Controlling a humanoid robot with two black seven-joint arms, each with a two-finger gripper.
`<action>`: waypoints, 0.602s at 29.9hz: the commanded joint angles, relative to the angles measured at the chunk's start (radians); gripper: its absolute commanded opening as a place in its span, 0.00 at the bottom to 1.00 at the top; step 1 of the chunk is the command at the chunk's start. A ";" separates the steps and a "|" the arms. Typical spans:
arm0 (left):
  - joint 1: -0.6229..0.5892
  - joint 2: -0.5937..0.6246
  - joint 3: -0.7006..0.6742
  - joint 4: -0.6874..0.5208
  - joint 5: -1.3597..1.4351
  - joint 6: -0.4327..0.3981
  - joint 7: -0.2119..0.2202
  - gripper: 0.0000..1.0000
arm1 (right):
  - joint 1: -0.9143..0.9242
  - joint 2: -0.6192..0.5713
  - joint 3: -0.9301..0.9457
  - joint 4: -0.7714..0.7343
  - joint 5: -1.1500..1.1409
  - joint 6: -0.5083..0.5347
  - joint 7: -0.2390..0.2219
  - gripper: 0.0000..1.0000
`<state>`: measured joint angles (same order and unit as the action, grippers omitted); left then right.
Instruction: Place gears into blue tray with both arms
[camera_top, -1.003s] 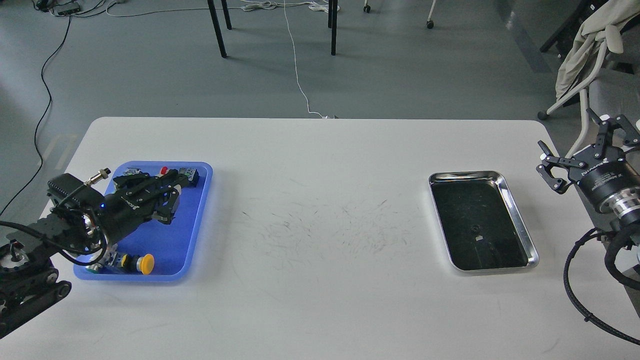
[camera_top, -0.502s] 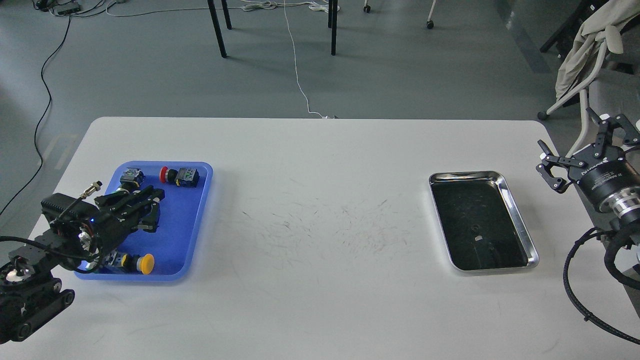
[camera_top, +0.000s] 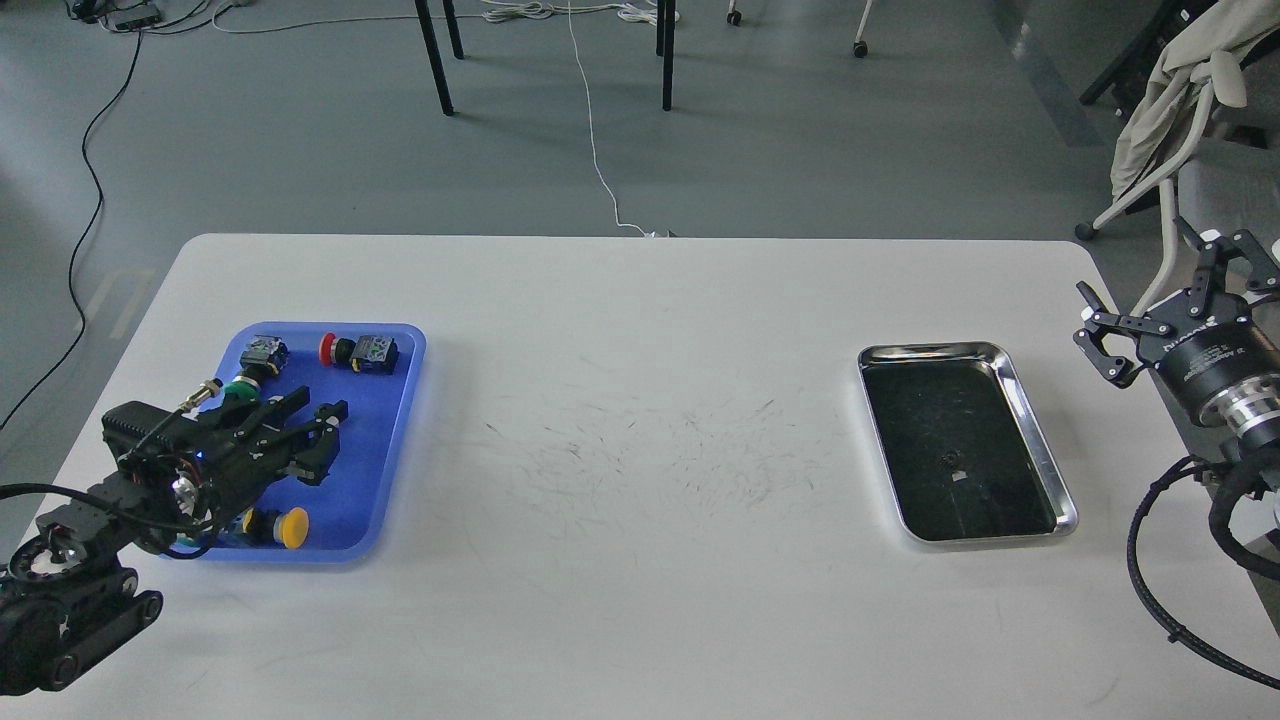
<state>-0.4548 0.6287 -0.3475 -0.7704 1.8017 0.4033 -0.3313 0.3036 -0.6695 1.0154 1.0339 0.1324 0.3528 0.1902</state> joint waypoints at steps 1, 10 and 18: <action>-0.010 -0.001 0.001 -0.016 -0.050 0.002 0.005 0.90 | 0.000 -0.001 0.000 0.000 0.001 0.000 0.000 0.95; -0.132 0.049 -0.011 -0.162 -0.244 -0.004 0.026 0.98 | 0.008 -0.004 0.000 0.005 0.000 -0.003 0.000 0.95; -0.336 0.026 -0.013 -0.247 -0.602 -0.014 0.084 0.98 | 0.049 -0.042 -0.006 0.021 -0.056 -0.005 -0.023 0.95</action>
<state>-0.7189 0.6716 -0.3616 -1.0066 1.2955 0.3901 -0.2594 0.3366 -0.6904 1.0121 1.0470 0.1041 0.3497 0.1759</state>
